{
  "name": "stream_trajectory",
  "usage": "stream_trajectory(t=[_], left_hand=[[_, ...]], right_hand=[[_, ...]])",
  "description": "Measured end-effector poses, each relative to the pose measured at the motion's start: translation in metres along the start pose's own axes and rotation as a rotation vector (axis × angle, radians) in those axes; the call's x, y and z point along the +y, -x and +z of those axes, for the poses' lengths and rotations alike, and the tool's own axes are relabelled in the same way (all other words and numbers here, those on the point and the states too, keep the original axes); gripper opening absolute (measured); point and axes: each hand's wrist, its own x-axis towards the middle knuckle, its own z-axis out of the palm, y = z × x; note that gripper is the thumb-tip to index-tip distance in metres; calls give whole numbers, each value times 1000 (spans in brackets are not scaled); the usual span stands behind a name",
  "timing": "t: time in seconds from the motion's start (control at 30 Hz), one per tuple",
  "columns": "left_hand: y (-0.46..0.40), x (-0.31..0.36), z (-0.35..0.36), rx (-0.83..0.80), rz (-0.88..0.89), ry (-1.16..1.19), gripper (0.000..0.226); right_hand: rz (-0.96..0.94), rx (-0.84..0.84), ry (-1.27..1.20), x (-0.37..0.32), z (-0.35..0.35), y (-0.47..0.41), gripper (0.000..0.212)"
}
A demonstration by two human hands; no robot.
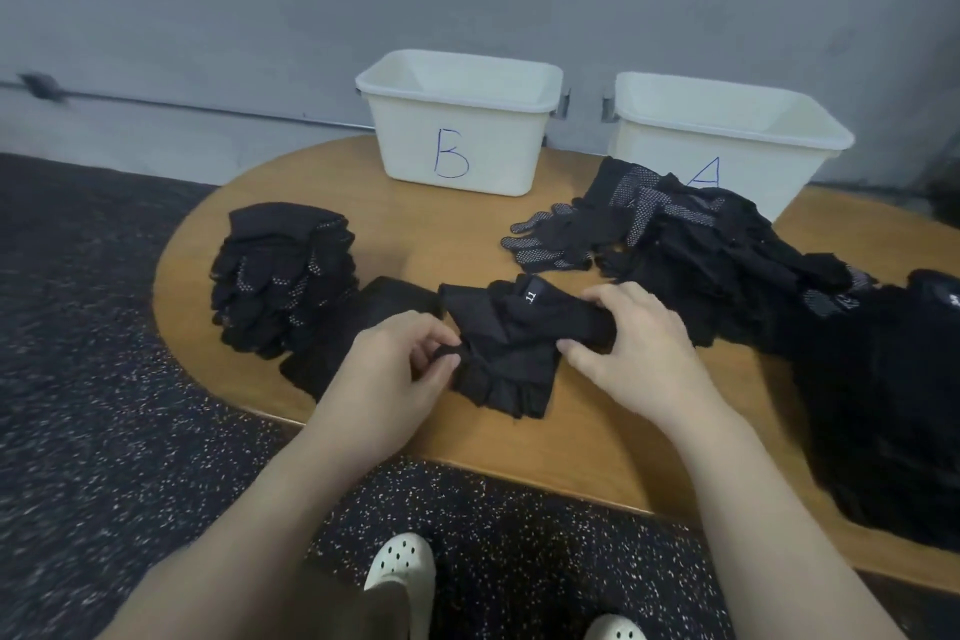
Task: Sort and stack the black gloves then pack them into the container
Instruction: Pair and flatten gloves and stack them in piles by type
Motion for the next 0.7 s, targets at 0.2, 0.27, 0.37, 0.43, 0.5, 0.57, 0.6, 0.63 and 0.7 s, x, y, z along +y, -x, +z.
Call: stream_trajectory(t=[0.2, 0.27, 0.37, 0.43, 0.5, 0.57, 0.6, 0.63, 0.7], left_hand=[[2, -11, -12, 81, 124, -76, 8], [-2, -8, -11, 106, 200, -146, 10], [-7, 1, -2, 49, 301, -174, 16], [-9, 4, 6, -20, 328, -203, 23], [-12, 4, 14, -70, 309, -220, 40], [-15, 2, 22, -128, 293, -239, 58], [-17, -1, 25, -160, 293, -253, 64], [-19, -3, 27, -195, 297, -270, 67], [-23, -7, 32, -244, 307, -307, 69]], right_hand=[[-117, 14, 59, -18, 9, -5, 49], [-143, 40, 43, -19, 13, -6, 36], [-181, 88, -18, -18, 15, -9, 17], [-194, 135, -91, -17, 13, -9, 8], [-137, 161, -177, -14, 9, -9, 11], [-81, 175, -272, -10, 4, -7, 20], [-62, 187, -316, -10, 2, -7, 21], [-42, 205, -365, -9, 0, -7, 19], [-2, 237, -445, -6, -2, -7, 14]])
